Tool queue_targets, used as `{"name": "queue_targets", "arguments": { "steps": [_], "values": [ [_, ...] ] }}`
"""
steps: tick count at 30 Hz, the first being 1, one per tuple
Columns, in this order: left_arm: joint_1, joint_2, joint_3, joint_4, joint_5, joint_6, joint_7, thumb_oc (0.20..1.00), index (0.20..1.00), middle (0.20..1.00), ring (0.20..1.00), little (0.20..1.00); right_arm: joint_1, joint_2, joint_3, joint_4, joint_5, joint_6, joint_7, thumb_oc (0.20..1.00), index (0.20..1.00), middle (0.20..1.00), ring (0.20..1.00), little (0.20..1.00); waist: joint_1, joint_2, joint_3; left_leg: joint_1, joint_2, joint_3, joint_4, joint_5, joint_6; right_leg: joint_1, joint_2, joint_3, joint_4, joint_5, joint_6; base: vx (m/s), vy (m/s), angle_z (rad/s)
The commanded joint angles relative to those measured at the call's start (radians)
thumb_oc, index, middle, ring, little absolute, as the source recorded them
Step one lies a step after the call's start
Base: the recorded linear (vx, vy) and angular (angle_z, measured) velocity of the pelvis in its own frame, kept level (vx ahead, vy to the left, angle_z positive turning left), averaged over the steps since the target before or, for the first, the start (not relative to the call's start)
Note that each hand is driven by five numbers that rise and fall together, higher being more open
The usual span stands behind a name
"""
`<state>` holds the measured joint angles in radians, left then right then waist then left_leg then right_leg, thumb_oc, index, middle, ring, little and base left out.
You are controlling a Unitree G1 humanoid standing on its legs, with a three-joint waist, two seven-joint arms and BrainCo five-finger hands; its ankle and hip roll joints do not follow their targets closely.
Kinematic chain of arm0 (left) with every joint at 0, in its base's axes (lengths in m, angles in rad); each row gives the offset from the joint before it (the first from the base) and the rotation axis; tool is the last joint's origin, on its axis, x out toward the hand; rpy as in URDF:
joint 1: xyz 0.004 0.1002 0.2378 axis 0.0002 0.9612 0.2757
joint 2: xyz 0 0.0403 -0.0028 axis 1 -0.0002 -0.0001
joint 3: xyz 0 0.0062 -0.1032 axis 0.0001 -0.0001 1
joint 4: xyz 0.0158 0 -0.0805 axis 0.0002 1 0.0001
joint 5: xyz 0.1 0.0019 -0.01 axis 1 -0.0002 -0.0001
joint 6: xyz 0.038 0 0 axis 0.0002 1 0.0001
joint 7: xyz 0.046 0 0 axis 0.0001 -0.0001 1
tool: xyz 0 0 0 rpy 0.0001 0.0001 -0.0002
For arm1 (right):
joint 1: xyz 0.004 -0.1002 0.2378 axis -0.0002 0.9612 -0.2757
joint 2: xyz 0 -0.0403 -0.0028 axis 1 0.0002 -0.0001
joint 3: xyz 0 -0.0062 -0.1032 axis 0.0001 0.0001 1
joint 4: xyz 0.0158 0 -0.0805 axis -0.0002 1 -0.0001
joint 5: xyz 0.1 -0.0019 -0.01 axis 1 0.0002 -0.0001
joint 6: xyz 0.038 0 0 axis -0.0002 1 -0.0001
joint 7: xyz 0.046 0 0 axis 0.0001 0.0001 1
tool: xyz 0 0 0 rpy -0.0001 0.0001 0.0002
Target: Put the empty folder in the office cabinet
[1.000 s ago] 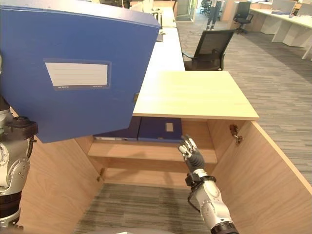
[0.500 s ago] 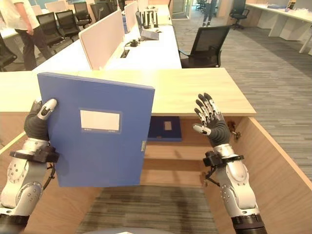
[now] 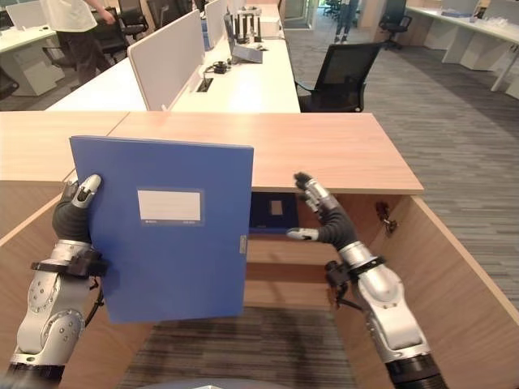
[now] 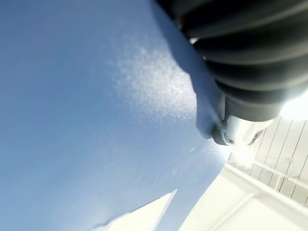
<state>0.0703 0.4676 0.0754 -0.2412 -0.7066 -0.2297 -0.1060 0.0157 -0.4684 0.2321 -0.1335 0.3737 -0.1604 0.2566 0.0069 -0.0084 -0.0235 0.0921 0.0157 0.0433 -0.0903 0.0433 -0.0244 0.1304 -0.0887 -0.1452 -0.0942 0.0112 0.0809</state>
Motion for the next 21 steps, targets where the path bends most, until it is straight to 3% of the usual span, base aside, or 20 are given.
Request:
{"name": "queue_targets", "arguments": {
  "steps": [1, 4, 8, 14, 21],
  "values": [
    [-0.107, 0.019, 0.008, 0.028, 0.031, -0.064, 0.023, 0.2, 0.2, 0.2, 0.2, 0.2, -0.096, 0.051, 0.079, 0.044, 0.114, -0.006, 0.066, 1.0, 1.0, 1.0, 1.0, 1.0, 0.007, -0.038, -0.019, 0.044, -0.04, -0.033, 0.003, -0.124, 0.03, -0.022, -0.018, -0.001, 0.007, -0.006, 0.043, 0.0, 0.0, 0.0],
    [-0.123, 0.013, -0.011, 0.037, 0.045, -0.069, 0.036, 0.2, 0.2, 0.2, 0.2, 0.2, -0.111, 0.086, 0.144, 0.082, 0.19, 0.005, 0.093, 1.0, 1.0, 1.0, 1.0, 1.0, 0.009, -0.039, -0.017, 0.045, -0.04, -0.031, 0.003, -0.124, 0.029, -0.022, -0.019, -0.001, 0.007, -0.004, 0.043, 0.0, 0.0, 0.0],
    [-0.151, 0.011, -0.051, 0.041, 0.075, -0.082, 0.049, 0.2, 0.2, 0.2, 0.2, 0.2, -0.111, 0.156, 0.263, 0.145, 0.399, 0.029, 0.136, 1.0, 1.0, 1.0, 1.0, 1.0, 0.012, -0.041, -0.018, 0.044, -0.039, -0.03, 0.003, -0.122, 0.025, -0.022, -0.02, -0.003, 0.007, -0.004, 0.043, 0.0, 0.0, 0.0],
    [-0.177, 0.004, -0.072, 0.033, 0.159, -0.106, 0.082, 0.2, 0.2, 0.2, 0.2, 0.2, -0.099, 0.203, 0.334, 0.155, 0.55, 0.052, 0.178, 1.0, 1.0, 1.0, 1.0, 1.0, 0.013, -0.043, -0.016, 0.044, -0.04, -0.026, 0.003, -0.121, 0.022, -0.022, -0.022, -0.005, 0.007, -0.001, 0.043, 0.0, 0.0, 0.0],
    [-0.181, -0.024, -0.104, 0.027, 0.149, -0.107, 0.071, 0.2, 0.2, 0.2, 0.2, 0.2, -0.111, 0.214, 0.382, 0.168, 0.563, 0.055, 0.18, 1.0, 1.0, 1.0, 1.0, 1.0, 0.014, -0.043, -0.015, 0.042, -0.04, -0.021, 0.003, -0.121, 0.021, -0.026, -0.023, -0.005, 0.007, 0.003, 0.044, 0.0, 0.001, 0.0]
  ]
}}
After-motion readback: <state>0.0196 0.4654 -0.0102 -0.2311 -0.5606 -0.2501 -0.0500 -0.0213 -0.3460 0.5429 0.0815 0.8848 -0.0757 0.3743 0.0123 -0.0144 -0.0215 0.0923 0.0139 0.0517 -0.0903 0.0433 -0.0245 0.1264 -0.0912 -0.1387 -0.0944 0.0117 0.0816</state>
